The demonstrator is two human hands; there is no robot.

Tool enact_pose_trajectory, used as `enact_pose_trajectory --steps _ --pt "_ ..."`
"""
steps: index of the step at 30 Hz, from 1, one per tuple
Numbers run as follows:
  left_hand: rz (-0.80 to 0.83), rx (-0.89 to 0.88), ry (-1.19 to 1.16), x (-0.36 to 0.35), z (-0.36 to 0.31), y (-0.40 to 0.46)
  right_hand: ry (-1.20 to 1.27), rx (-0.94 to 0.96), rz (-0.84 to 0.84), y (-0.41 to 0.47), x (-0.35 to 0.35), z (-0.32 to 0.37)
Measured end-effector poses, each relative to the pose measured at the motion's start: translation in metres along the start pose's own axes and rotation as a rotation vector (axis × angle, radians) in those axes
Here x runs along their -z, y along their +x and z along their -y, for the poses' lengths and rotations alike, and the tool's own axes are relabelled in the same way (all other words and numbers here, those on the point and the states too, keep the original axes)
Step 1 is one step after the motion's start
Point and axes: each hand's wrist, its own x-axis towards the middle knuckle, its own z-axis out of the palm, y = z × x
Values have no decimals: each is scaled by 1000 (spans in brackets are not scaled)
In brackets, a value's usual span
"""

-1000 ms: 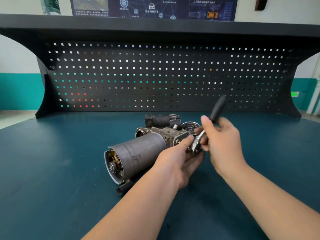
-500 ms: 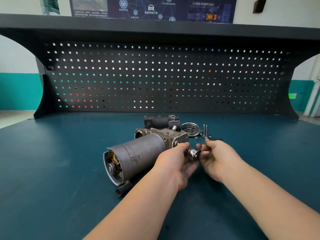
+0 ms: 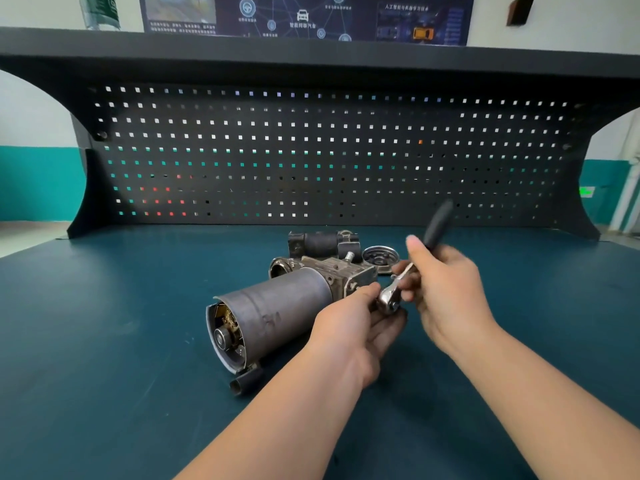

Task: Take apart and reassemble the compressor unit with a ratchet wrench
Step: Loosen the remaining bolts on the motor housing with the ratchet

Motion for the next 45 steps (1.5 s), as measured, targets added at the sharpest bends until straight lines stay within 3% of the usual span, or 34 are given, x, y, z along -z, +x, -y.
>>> enact_pose_trajectory --steps 3,5,7,10,13,17,22,24,27,32,34,37,42,45 --pt "0 -6 20 1 2 1 402 -390 -111 5 3 -9" --pt "-8 -6 39 2 3 1 412 -395 -97 7 3 -13" --pt "-17 -3 49 3 3 2 208 -145 -9 5 3 -11" --pt "12 -7 38 2 2 0 -250 401 225 -6 1 -2" --pt "49 7 20 0 0 -1 -554 643 350 -17 -3 -3" --pt "21 16 4 0 -1 -1 -244 351 179 -13 -6 1" --pt "-5 27 33 0 1 1 297 -361 -104 6 2 -9" --pt "-14 33 40 0 1 2 399 -481 -125 6 2 -14" --pt "-28 21 51 2 3 3 294 -284 -57 5 1 -13" --pt "4 1 15 1 2 1 -322 458 250 -15 -3 0" --pt "24 12 -6 0 1 -1 -399 527 301 -21 -6 -1" --pt "11 5 -9 0 0 -1 -233 301 154 -11 -5 0" --pt "-8 -8 4 -3 2 -2 441 -491 -103 8 6 -9" --pt "-34 -15 6 -2 4 0 452 -490 -92 7 5 -13"
